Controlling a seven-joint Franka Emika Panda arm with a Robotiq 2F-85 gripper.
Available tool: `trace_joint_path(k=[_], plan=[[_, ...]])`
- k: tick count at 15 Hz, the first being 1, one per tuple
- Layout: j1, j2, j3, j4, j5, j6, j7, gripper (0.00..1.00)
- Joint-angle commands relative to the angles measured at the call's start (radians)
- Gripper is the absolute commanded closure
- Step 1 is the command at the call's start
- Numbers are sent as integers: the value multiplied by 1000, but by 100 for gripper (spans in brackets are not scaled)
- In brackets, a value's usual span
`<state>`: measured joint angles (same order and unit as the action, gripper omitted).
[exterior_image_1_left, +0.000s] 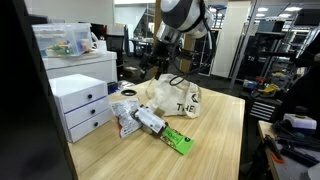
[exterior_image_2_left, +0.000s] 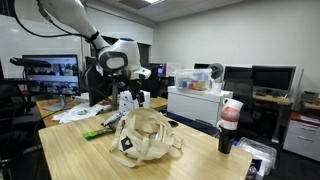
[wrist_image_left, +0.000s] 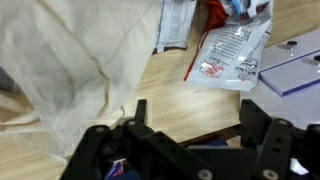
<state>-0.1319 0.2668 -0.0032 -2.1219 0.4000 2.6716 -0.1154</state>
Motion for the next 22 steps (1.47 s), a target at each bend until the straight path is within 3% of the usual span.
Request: trace_joint_path(k=[1, 7, 15, 22], plan=[[-46, -80, 10, -14, 64, -51, -30, 0], [-81, -120, -56, -11, 105, -117, -13, 0], [-106, -88, -148, -32, 61, -208, 49, 0], [-106, 18, -137, -53, 75, -87, 27, 0]])
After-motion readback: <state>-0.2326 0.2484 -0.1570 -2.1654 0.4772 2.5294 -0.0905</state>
